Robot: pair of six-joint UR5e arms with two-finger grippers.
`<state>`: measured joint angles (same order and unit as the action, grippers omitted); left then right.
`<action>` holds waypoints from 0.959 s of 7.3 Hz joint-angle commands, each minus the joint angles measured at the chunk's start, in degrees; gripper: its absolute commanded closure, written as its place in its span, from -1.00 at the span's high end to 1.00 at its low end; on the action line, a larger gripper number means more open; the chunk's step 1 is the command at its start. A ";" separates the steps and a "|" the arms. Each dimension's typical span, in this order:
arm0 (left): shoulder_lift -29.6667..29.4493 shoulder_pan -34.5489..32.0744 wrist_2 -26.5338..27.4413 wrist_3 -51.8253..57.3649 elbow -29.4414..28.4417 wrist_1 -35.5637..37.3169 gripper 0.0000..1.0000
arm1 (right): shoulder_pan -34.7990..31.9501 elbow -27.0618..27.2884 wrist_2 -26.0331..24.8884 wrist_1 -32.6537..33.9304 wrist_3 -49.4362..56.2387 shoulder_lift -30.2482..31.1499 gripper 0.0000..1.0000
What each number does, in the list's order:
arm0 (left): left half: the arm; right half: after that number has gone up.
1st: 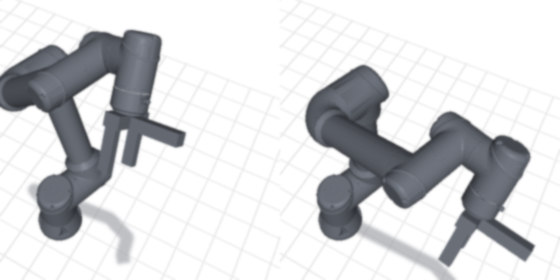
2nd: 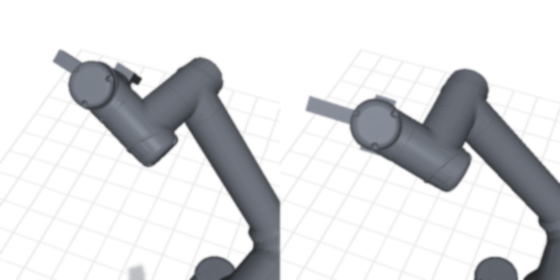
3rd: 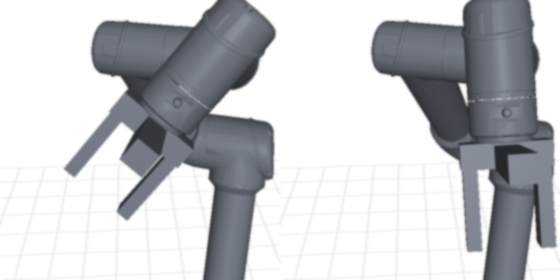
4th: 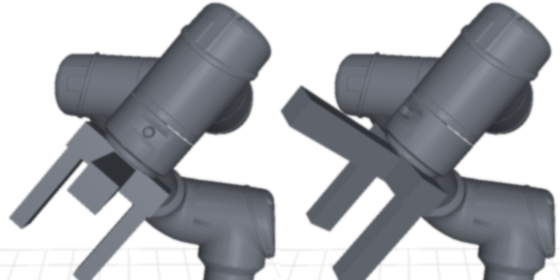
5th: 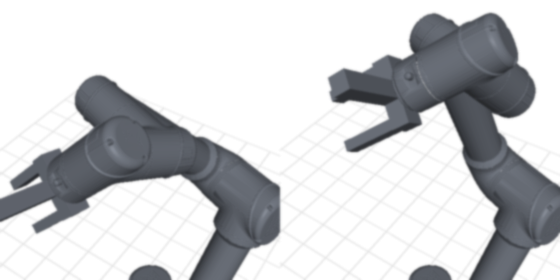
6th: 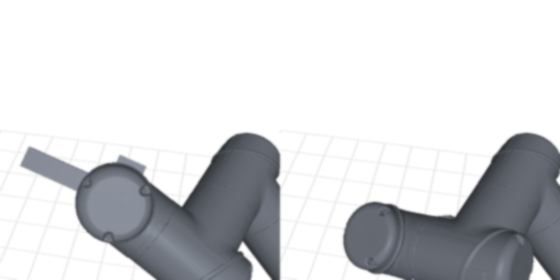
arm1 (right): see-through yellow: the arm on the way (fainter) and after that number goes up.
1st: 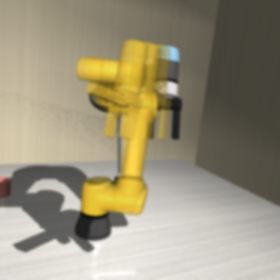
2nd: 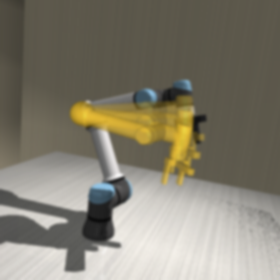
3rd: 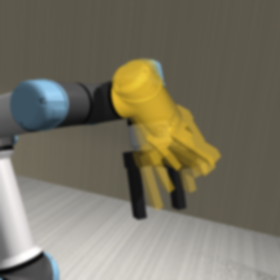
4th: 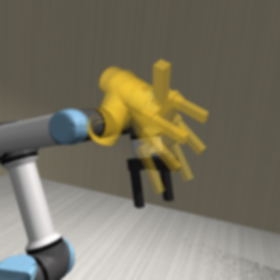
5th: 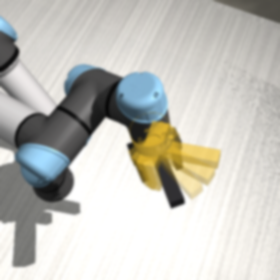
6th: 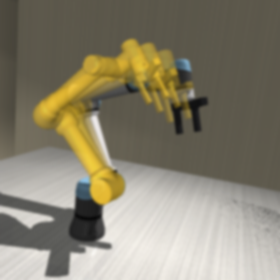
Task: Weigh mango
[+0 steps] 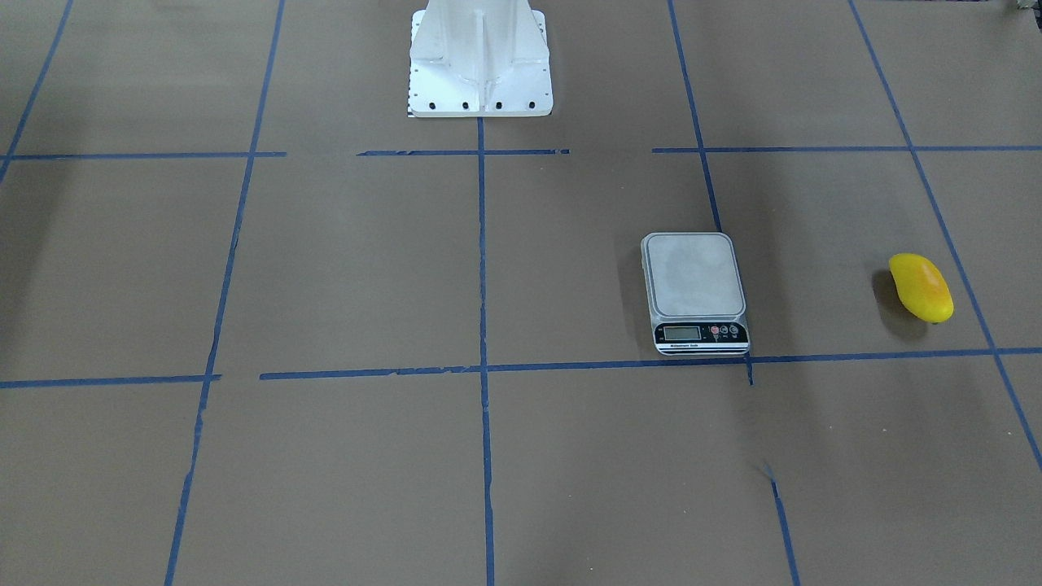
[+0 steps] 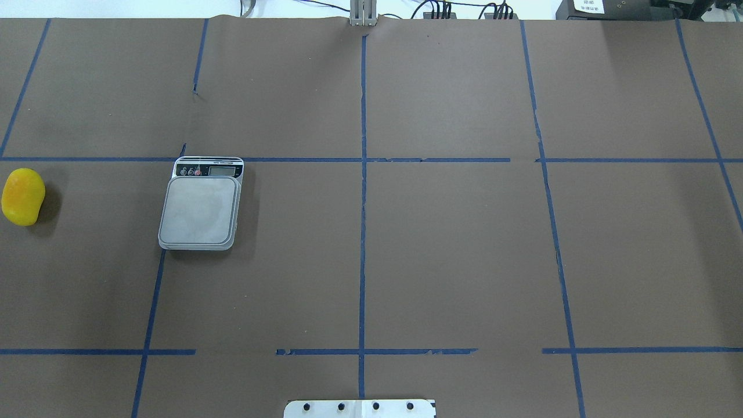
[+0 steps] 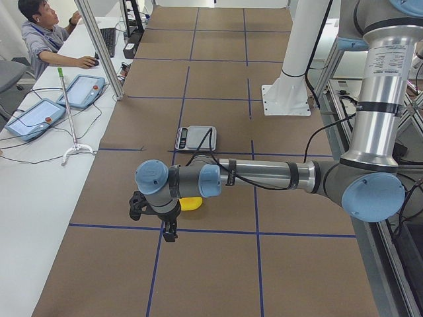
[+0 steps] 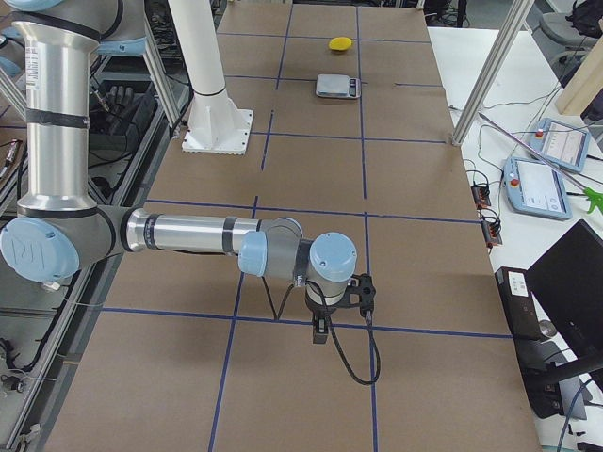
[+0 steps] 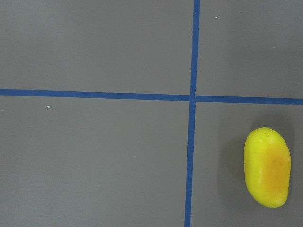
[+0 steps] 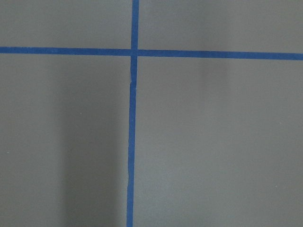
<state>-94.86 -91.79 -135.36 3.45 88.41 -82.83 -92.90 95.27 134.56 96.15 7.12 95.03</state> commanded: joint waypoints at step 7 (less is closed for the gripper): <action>1.78 0.47 -0.51 -0.98 1.95 -0.22 0.99 | 0.00 0.00 0.00 0.00 0.00 -0.02 1.00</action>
<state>-92.95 -91.69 -135.55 3.05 91.29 -82.96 -92.90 95.27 134.56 96.15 7.12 95.09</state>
